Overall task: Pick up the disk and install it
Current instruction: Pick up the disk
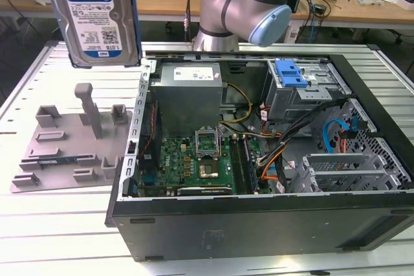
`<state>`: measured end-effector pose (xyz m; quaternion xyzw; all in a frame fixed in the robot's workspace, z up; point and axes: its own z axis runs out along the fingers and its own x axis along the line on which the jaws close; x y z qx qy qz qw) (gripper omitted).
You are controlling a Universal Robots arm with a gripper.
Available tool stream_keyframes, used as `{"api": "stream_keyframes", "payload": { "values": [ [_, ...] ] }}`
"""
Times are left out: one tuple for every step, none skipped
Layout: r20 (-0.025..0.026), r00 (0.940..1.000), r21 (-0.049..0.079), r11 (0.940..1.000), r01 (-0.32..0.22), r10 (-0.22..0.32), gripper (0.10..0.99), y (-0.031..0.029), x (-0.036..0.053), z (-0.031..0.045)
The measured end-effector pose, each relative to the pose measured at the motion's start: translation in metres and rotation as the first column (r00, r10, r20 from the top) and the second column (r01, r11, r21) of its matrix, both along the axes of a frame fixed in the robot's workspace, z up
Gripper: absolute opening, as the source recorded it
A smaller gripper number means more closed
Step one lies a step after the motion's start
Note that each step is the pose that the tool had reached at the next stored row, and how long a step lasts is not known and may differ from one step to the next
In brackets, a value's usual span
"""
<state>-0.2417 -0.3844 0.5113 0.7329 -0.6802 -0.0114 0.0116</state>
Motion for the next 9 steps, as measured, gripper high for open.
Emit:
{"api": "stream_keyframes", "payload": {
  "values": [
    [0.0000,1.0000,0.000,1.0000,0.000,0.000,0.369,-0.0018,0.0045,0.0001],
    [-0.0001,1.0000,0.000,1.0000,0.000,0.000,0.369,-0.0042,0.0103,0.0002],
    [0.0000,1.0000,0.000,1.0000,0.000,0.000,0.369,-0.0058,0.0142,0.0002],
    [-0.0001,1.0000,0.000,1.0000,0.000,0.000,0.369,-0.0074,0.0181,0.0002],
    [-0.0002,1.0000,0.000,1.0000,0.000,0.000,0.369,-0.0099,0.0244,0.0003],
    [-0.0001,1.0000,0.000,1.0000,0.000,0.000,0.369,-0.0119,0.0294,0.0003],
    [-0.0002,1.0000,0.000,1.0000,0.000,0.000,0.369,-0.0134,0.0333,0.0003],
    [-0.0002,1.0000,0.000,1.0000,0.000,0.000,0.369,-0.0160,0.0396,0.0004],
    [-0.0002,1.0000,0.000,1.0000,0.000,0.000,0.369,-0.0174,0.0432,0.0004]
  ]
}}
